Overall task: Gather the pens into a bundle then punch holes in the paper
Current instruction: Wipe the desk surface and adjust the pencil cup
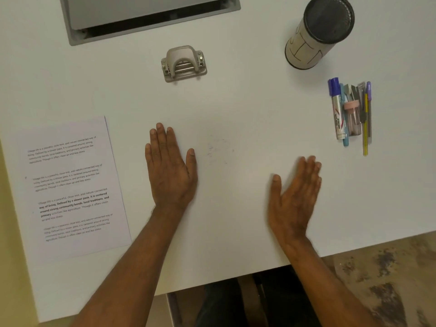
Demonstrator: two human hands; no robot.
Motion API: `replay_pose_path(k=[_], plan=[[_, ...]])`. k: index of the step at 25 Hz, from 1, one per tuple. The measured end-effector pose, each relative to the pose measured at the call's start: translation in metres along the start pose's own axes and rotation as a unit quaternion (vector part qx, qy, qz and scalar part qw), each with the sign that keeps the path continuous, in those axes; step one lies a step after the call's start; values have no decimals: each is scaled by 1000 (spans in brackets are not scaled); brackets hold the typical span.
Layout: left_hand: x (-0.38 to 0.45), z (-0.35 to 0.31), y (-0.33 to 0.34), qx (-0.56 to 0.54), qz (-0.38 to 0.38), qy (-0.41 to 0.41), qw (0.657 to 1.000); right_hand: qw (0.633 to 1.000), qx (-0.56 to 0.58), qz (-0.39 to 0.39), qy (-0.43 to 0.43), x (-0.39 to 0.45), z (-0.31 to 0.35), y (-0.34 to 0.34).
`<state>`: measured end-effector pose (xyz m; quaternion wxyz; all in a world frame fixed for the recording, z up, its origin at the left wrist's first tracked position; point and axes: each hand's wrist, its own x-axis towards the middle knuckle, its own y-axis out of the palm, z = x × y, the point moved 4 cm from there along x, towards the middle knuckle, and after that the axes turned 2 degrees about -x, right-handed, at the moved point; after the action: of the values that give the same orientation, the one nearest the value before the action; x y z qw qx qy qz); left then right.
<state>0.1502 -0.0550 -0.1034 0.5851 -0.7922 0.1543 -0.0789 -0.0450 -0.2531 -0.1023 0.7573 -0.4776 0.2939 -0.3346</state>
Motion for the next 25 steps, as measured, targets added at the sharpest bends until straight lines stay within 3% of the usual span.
replay_pose_path(k=[6,9,11,14,16,18,21,23,25], plan=[[4,-27,8,-12,4,-2,1000,991,46,14,-124,35,81,25],[10,-53,13,-57,1,2,998,974,136,21,-181,47,116,32],[17,-64,12,-160,3,6,987,955,227,45,-184,53,133,36],[20,-61,-2,-384,-4,0,923,905,388,103,-144,58,147,35],[19,-38,-14,-372,-43,-10,927,887,439,82,-113,58,137,27],[13,-4,-21,-260,-66,-27,963,916,388,36,-97,48,110,18],[-8,31,-22,-100,-28,-66,992,978,176,32,-104,11,69,17],[-23,30,-14,-23,-1,-38,999,986,23,52,-158,-12,64,24],[-30,26,-7,3,2,-10,1000,976,-39,61,-207,-17,76,34]])
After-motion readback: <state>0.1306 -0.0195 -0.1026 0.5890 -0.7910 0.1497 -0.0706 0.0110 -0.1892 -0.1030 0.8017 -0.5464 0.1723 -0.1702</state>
